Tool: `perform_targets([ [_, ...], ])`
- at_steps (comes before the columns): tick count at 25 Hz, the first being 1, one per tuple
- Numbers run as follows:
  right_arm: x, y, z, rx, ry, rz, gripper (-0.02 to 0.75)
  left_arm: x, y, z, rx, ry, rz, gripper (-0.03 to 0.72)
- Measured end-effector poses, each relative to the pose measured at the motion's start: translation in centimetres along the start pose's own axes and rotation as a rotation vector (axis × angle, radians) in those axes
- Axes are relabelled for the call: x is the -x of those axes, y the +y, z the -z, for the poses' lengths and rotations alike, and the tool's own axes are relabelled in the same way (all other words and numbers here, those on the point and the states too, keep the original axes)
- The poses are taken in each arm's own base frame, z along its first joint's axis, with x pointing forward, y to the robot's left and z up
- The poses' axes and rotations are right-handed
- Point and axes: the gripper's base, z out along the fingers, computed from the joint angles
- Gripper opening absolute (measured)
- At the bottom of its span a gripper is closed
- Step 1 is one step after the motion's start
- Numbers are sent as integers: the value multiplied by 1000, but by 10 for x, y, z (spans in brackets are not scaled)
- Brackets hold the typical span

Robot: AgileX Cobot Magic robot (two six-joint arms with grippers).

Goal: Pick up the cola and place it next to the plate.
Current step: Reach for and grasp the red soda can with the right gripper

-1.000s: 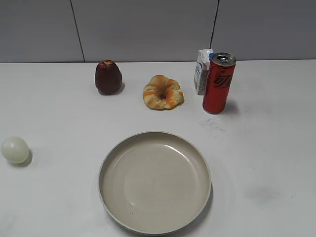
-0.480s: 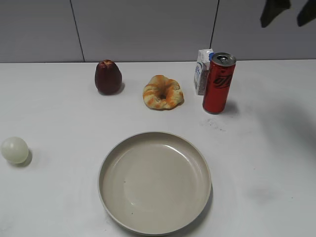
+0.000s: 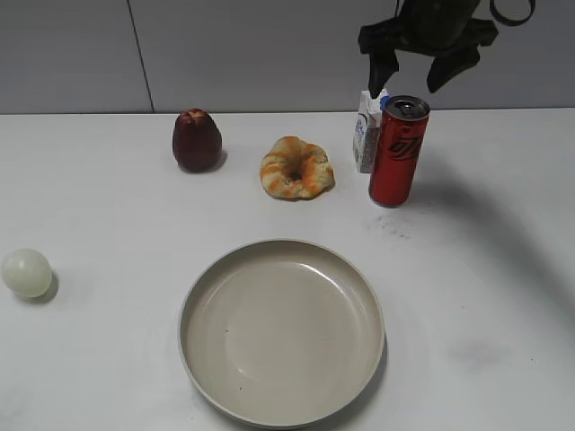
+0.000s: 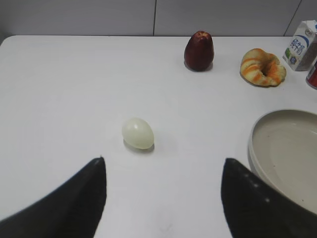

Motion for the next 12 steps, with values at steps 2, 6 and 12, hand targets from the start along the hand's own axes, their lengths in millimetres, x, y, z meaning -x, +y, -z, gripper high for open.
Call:
perform_targets([
  [2, -1, -3, -11, -26, 22, -7, 652, 0, 0, 0, 0, 0, 0, 552],
  [6, -4, -6, -31, -52, 60, -15, 652, 0, 0, 0, 0, 0, 0, 552],
  [12, -8, -4, -43, -33, 110, -32, 608, 0, 0, 0, 0, 0, 0, 552],
])
